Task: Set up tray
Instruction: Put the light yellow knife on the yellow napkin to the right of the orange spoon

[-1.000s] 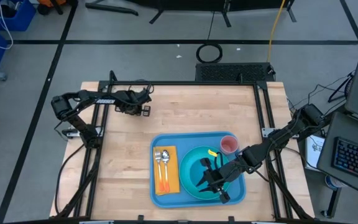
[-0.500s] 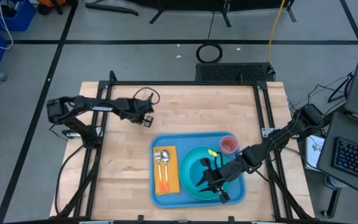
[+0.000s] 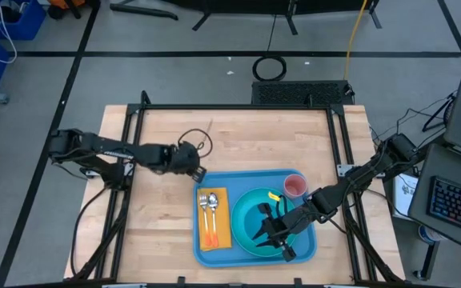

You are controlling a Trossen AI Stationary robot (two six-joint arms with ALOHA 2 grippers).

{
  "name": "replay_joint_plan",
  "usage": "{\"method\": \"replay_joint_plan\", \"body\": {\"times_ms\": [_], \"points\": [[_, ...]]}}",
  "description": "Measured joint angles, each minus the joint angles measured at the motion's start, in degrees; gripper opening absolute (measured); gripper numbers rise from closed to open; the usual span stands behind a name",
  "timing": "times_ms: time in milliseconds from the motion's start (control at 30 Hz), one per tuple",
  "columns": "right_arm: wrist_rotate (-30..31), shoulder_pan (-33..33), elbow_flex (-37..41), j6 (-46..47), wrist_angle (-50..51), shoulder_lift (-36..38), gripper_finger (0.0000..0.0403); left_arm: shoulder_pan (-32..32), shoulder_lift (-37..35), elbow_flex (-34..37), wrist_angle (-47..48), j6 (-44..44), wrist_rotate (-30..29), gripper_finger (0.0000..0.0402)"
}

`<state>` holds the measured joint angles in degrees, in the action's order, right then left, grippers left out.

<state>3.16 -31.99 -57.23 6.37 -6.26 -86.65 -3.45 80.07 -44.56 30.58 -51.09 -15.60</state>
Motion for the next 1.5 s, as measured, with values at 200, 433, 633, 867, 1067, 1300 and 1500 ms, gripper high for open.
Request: {"method": "replay_joint_plan", "body": {"times_ms": [200,433,633,867,1067,1300,1500], "points": [[0.0,0.0,0.0,0.0,0.0,0.0,0.0091,9.1,-0.9,-0.1,-6.1,-3.6,-3.9,0.0047],[0.0,0.0,0.0,0.4,-0.3,0.0,0.0091,20.2,-0.8,0.0,-6.3,-9.8,-14.4,0.0047],[0.0,0.0,0.0,-0.6,-3.4,0.0,0.0091,30.0,-0.8,0.0,-8.2,-14.2,-28.9,0.0047],[-0.3,0.0,0.0,-7.6,-9.5,0.0,0.0091,39.9,-0.8,0.0,-20.0,-8.1,-41.6,0.0047],[-0.3,0.5,0.0,-13.3,-12.6,0.0,0.0091,45.5,-0.8,0.0,-36.3,10.5,-42.8,0.0047],[-0.2,3.0,0.0,-16.6,-12.7,0.0,0.0091,47.1,-0.5,-0.1,-50.1,28.4,-30.9,0.0047],[-0.2,3.5,0.0,-23.7,-12.8,0.0,0.0091,47.4,-0.5,-0.1,-63.9,45.7,-11.1,0.0047]]}}
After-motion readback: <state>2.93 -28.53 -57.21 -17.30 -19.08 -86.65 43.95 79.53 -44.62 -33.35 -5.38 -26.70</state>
